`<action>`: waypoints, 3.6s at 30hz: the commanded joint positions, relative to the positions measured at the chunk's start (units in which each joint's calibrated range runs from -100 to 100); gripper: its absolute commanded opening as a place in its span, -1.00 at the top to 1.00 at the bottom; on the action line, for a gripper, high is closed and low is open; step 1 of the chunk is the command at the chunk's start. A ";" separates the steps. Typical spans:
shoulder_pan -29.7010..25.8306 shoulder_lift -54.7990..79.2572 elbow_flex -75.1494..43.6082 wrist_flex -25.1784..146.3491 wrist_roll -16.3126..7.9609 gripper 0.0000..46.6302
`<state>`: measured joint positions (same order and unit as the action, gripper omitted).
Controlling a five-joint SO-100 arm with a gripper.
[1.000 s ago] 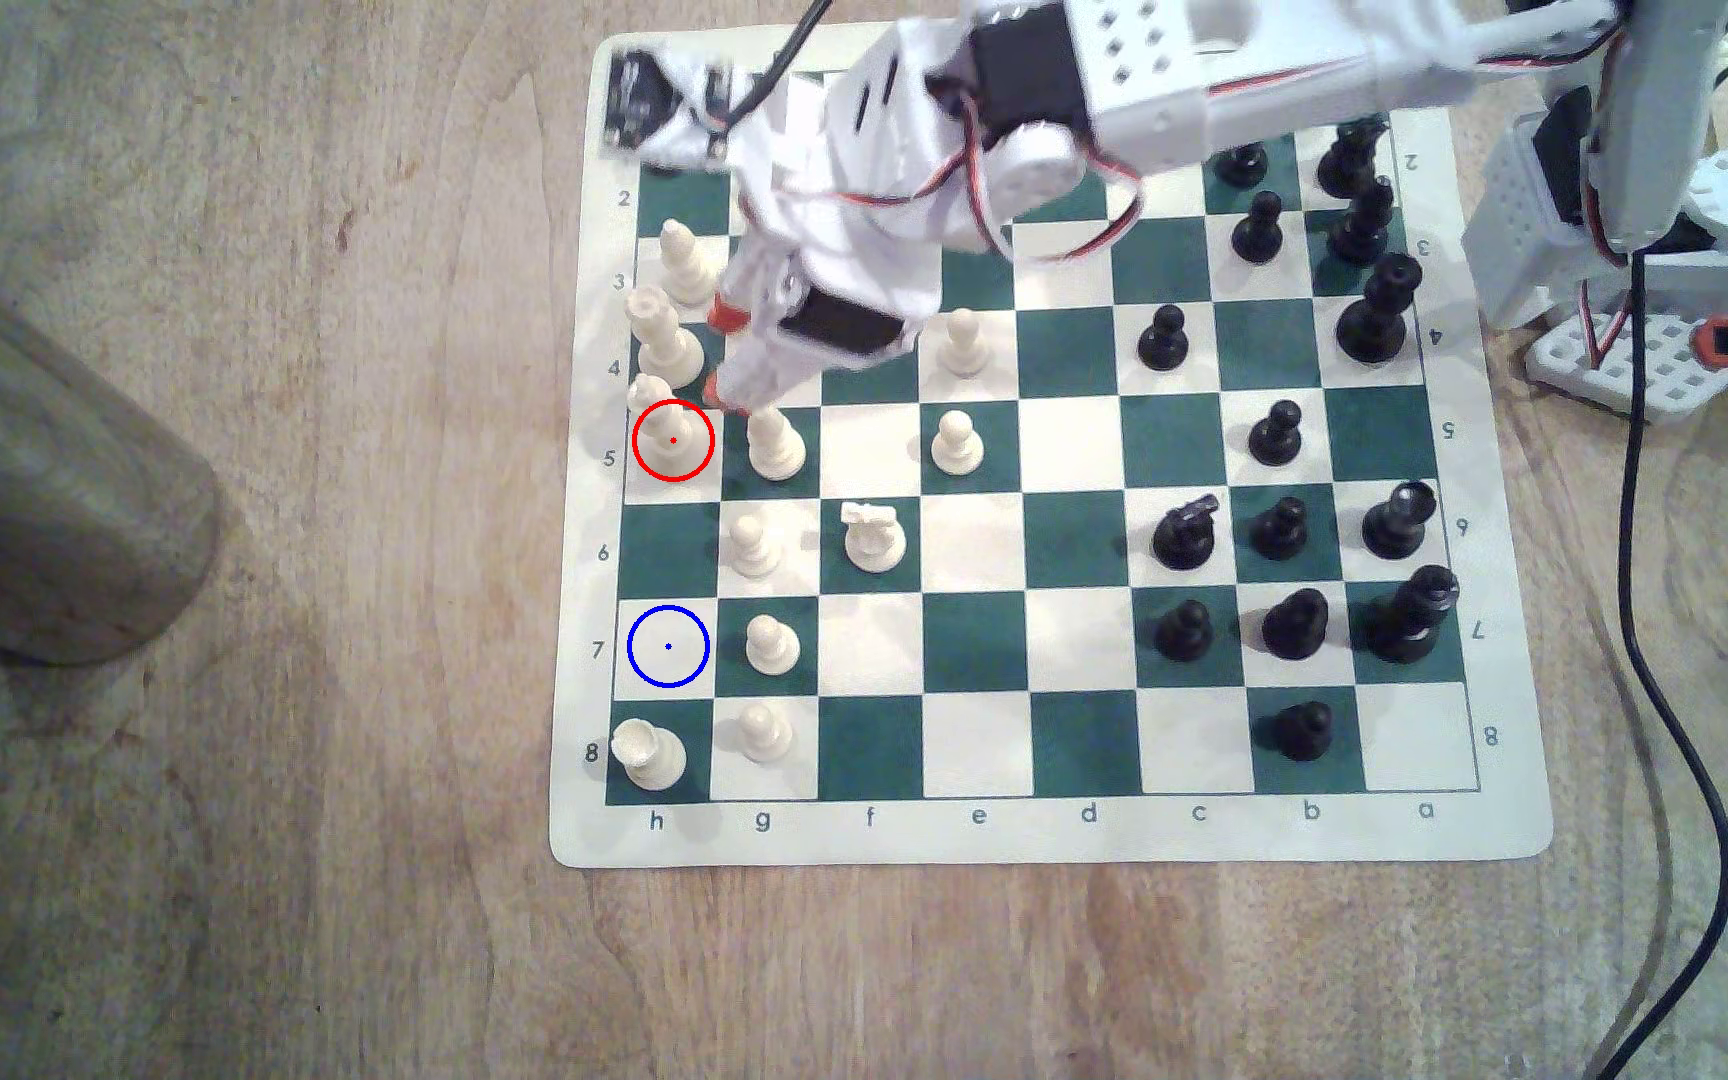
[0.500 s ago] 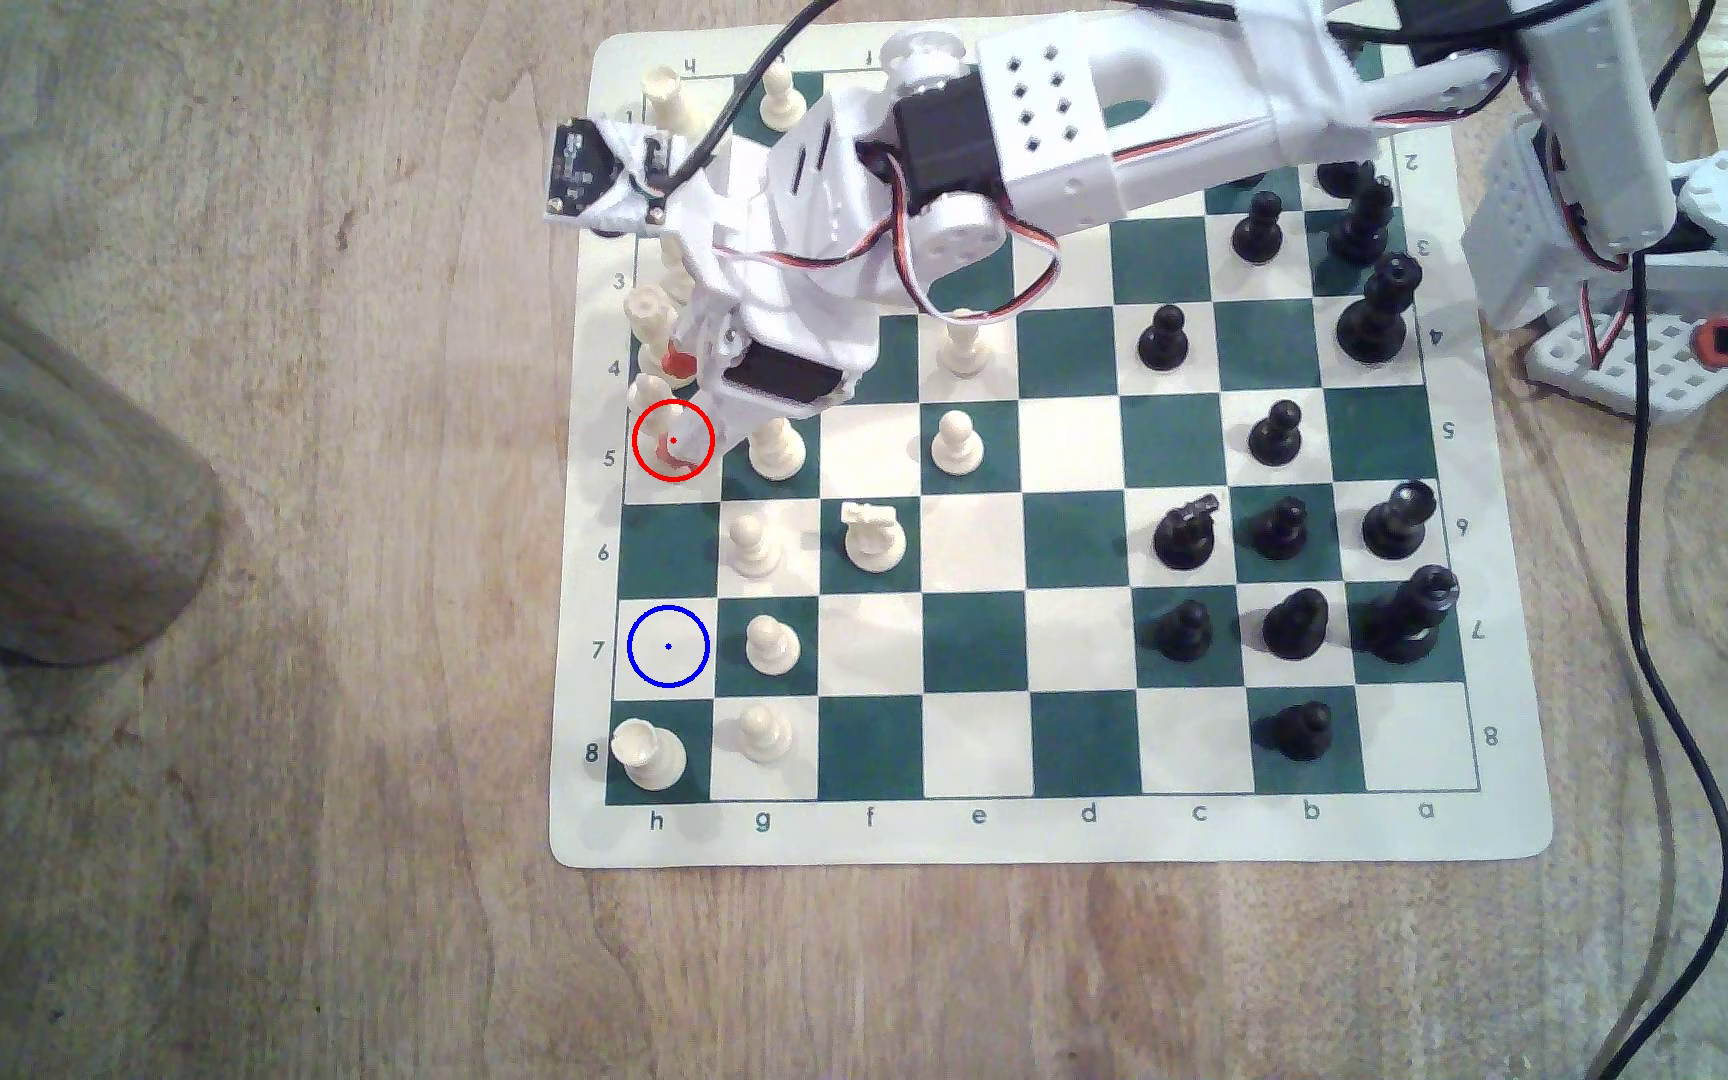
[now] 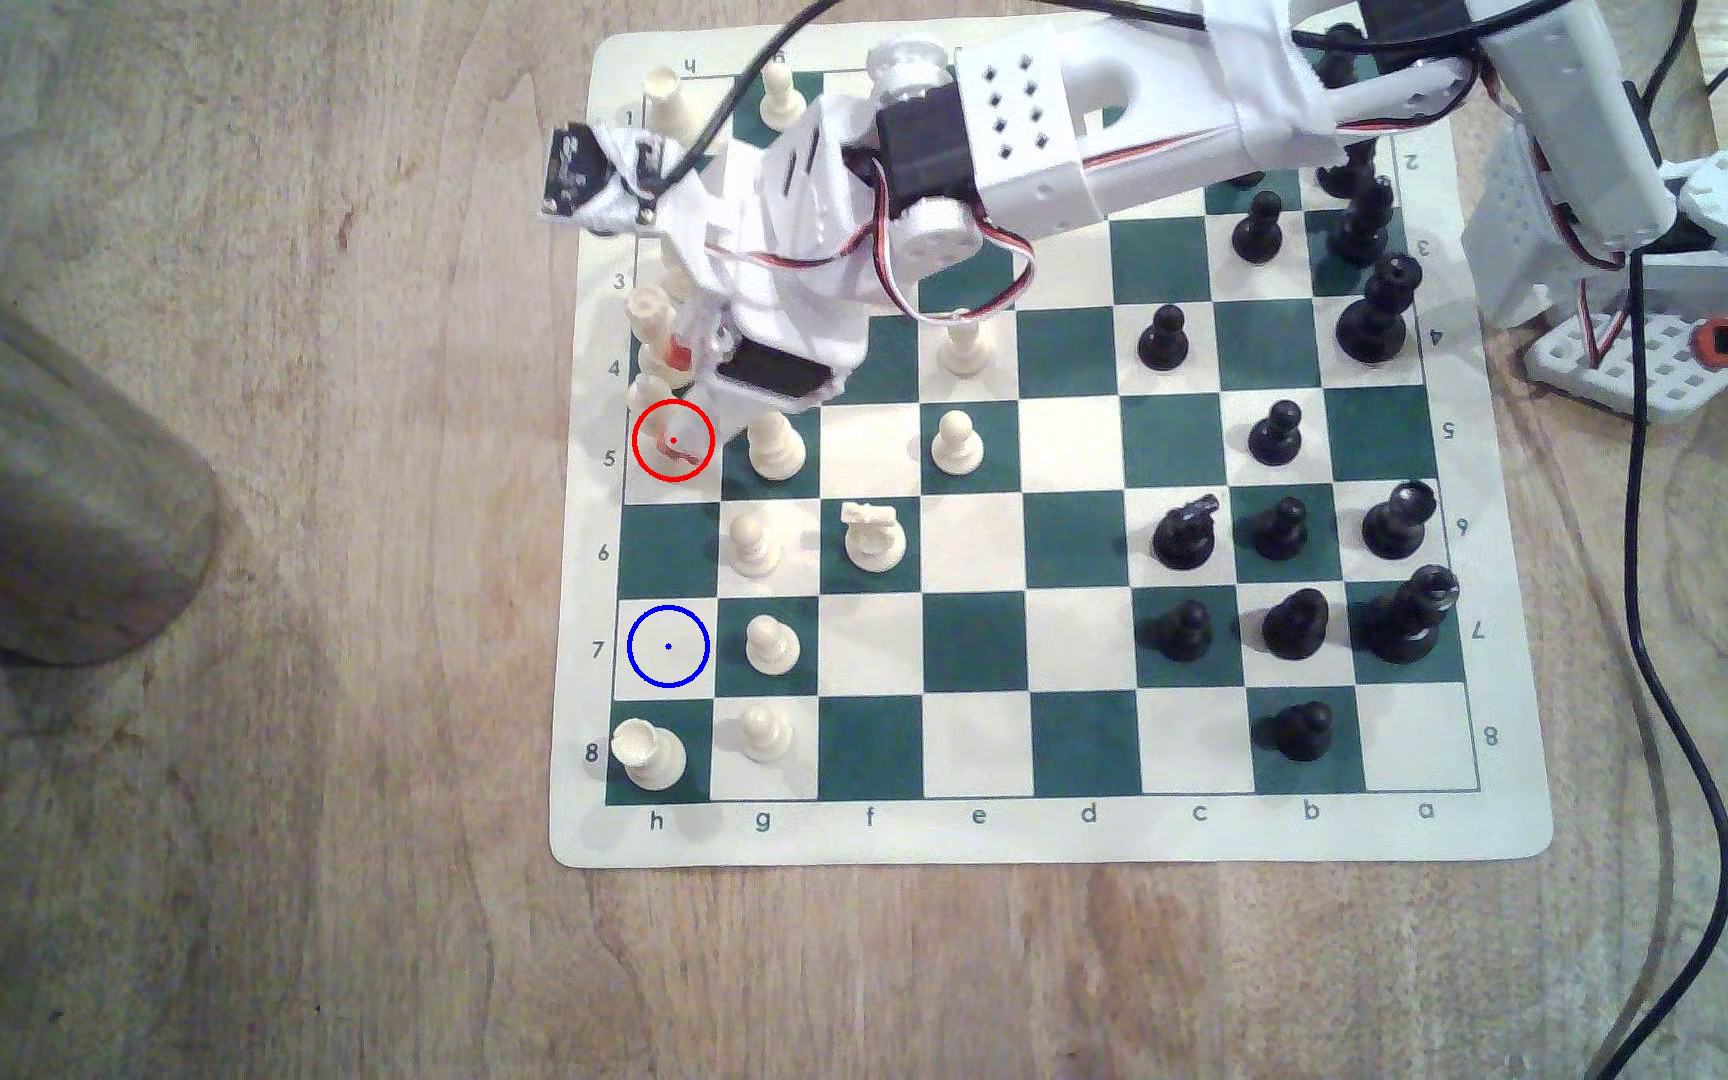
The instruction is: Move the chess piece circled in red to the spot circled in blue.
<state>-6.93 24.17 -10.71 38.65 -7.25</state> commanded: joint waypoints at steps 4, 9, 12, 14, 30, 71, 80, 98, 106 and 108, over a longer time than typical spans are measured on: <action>0.09 -0.15 -8.33 -1.54 0.29 0.31; -0.30 -0.23 -9.15 -1.54 0.20 0.38; -0.46 -0.23 -9.42 -1.54 0.15 0.41; -0.46 -0.23 -9.51 -1.54 0.15 0.47; -0.54 -1.34 -9.69 -0.81 0.49 0.99; -11.72 15.81 -47.68 14.75 0.88 0.99; -11.18 17.42 -47.86 14.75 0.98 0.99; -10.16 19.89 -49.13 14.84 1.42 0.99; -10.16 19.80 -49.13 16.06 1.71 0.39; -10.24 19.63 -49.13 16.23 1.76 0.32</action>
<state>-17.48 46.80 -53.73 54.42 -5.64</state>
